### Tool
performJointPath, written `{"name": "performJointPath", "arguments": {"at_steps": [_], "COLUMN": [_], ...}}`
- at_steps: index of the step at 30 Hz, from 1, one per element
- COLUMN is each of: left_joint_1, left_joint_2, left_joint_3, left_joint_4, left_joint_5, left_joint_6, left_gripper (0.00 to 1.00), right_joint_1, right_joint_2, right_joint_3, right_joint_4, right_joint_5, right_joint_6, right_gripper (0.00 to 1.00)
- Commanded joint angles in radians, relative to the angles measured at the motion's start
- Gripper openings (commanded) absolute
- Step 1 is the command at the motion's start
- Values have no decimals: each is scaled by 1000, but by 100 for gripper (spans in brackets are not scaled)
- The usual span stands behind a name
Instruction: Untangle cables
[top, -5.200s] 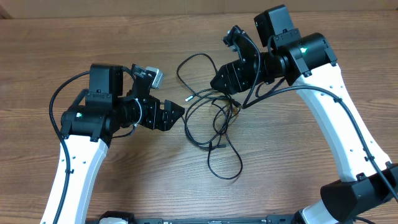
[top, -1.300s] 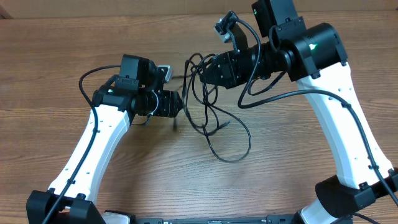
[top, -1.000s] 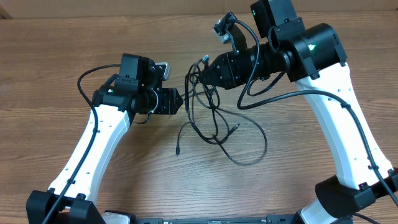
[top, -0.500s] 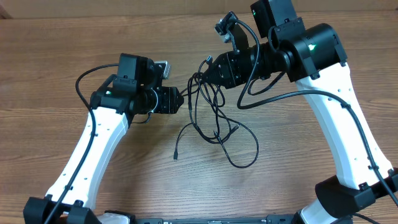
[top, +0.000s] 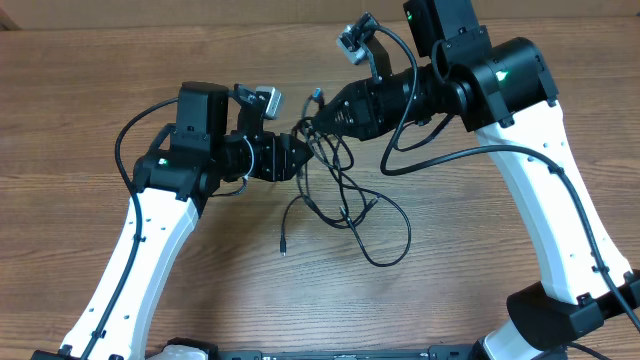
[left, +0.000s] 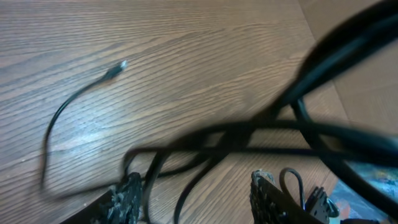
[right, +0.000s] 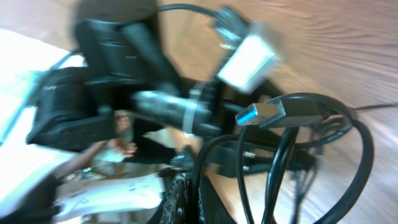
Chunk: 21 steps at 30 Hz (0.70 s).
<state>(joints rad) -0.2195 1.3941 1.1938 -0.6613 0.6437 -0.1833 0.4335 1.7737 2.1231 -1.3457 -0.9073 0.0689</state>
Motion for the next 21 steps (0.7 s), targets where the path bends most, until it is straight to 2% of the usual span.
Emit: {"name": "performJointPath", "arguments": {"at_steps": [1, 4, 6, 8, 9, 10, 16, 18, 21], "left_joint_1": [-17, -24, -29, -31, -31, -31, -29, -29, -29], "left_joint_2": [-14, -14, -14, -14, -14, -14, -14, -14, -15], "left_joint_3": [15, 15, 15, 15, 15, 15, 15, 15, 15], "left_joint_4": [2, 3, 2, 0, -4, -8, -48, -66, -92], "left_joint_5": [4, -8, -23, -27, -27, -30, -99, -129, -154], "left_joint_6": [26, 26, 26, 27, 29, 31, 31, 31, 31], "left_gripper": [55, 54, 46, 29, 13, 4, 4, 4, 4], "right_joint_1": [5, 5, 5, 3, 3, 3, 3, 2, -11], "right_joint_2": [-27, -27, -27, -27, -27, -27, -27, -27, -27], "right_joint_3": [35, 35, 35, 35, 35, 35, 35, 35, 35], "right_joint_4": [24, 31, 33, 32, 32, 31, 27, 14, -30], "right_joint_5": [-185, -236, -235, -232, -227, -219, -196, -112, 115], "right_joint_6": [37, 39, 39, 39, 39, 39, 39, 38, 39], "right_gripper": [4, 4, 4, 4, 4, 4, 4, 4, 4]}}
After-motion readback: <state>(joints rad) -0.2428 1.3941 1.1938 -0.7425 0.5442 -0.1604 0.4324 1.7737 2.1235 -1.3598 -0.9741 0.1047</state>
